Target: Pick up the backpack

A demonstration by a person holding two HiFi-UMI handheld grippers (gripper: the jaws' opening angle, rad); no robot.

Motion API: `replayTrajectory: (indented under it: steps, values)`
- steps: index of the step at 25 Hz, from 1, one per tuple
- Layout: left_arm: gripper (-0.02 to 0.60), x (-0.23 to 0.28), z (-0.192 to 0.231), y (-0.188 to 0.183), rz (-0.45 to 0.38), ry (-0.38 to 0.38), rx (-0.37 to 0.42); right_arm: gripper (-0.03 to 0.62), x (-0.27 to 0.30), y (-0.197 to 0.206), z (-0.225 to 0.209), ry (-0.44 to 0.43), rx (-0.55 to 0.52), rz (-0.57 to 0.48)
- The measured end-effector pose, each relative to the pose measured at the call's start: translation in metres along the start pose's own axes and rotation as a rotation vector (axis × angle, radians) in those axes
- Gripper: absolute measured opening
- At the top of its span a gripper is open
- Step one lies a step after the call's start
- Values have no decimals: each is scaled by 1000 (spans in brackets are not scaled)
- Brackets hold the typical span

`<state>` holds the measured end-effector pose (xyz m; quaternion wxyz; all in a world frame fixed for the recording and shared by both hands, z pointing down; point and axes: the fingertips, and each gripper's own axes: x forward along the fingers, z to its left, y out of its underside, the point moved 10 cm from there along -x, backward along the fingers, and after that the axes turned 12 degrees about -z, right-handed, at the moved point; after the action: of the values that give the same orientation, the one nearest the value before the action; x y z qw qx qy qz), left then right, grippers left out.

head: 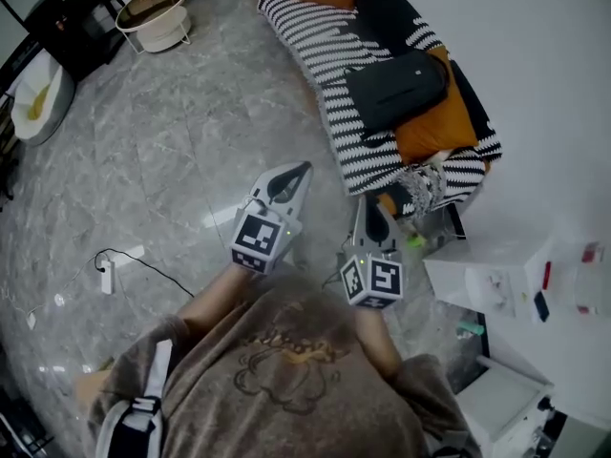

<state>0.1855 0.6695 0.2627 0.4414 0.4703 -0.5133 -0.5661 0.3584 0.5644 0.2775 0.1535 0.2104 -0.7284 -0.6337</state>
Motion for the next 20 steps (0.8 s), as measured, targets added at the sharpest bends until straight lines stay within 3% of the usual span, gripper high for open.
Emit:
replayTrajectory:
  steps: [10, 20]
  values:
    - [0, 99, 42, 8, 5, 72, 2, 6, 77, 4, -40, 49, -11, 11]
    - [0, 212, 113, 10, 29, 171, 5, 6, 193, -2, -78, 116, -10, -2]
